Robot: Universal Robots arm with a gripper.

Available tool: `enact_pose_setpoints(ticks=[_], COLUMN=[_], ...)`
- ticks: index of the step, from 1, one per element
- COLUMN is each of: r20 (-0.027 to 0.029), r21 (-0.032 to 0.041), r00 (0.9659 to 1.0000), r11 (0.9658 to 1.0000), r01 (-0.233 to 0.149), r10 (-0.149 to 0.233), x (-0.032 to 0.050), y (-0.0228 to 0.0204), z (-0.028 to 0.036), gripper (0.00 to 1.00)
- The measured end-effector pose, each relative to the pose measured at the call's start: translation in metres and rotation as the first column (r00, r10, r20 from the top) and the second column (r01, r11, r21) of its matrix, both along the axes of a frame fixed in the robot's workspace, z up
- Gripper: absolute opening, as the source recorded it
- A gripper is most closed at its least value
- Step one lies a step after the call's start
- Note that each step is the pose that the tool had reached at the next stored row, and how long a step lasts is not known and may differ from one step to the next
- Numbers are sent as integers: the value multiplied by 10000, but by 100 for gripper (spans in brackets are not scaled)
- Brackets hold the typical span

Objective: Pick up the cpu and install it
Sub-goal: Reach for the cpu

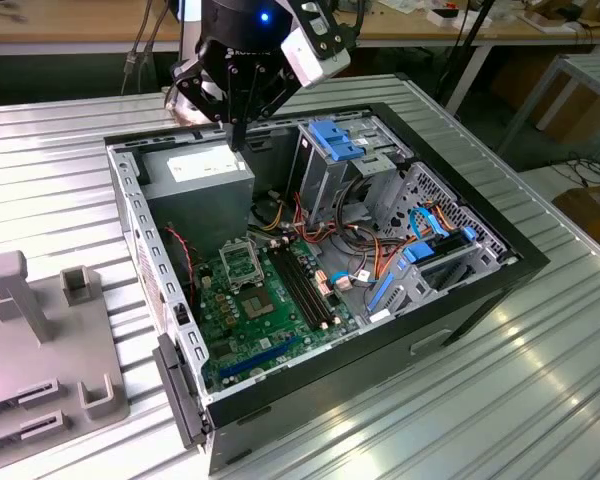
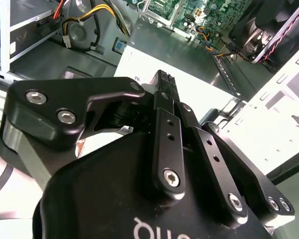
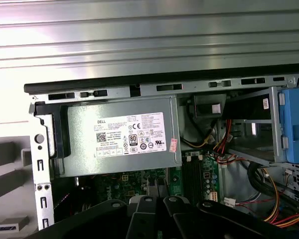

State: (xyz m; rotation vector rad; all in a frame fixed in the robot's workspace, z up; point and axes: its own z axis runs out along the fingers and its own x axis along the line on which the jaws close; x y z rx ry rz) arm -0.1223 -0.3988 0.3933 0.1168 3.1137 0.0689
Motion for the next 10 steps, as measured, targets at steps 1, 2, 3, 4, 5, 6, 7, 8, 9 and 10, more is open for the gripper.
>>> enact_pose_setpoints(ticks=[1, 2, 3, 4, 5, 6, 7, 8, 9, 10], r20=[0, 0, 0, 0, 0, 0, 0, 0, 0, 0], r21=[0, -1, -1, 0, 0, 0, 0, -1, -1, 0], r00=[10000, 10000, 10000, 10000, 10000, 10000, 10000, 10000, 10000, 10000], r11=[10000, 10000, 10000, 10000, 10000, 10000, 10000, 10000, 10000, 10000], r01=[1, 0, -2, -2, -1, -1, -2, -1, -1, -1], r10=[-1, 0, 2, 2, 1, 1, 2, 1, 1, 1], x=[-2, -4, -5, -7, -8, -11, -13, -22, -31, -32], y=[0, 0, -1, 0, 0, 0, -1, 0, 0, 0], z=[0, 0, 0, 0, 0, 0, 0, 0, 0, 0], gripper=[11, 11, 11, 11, 11, 11, 11, 11, 11, 11])
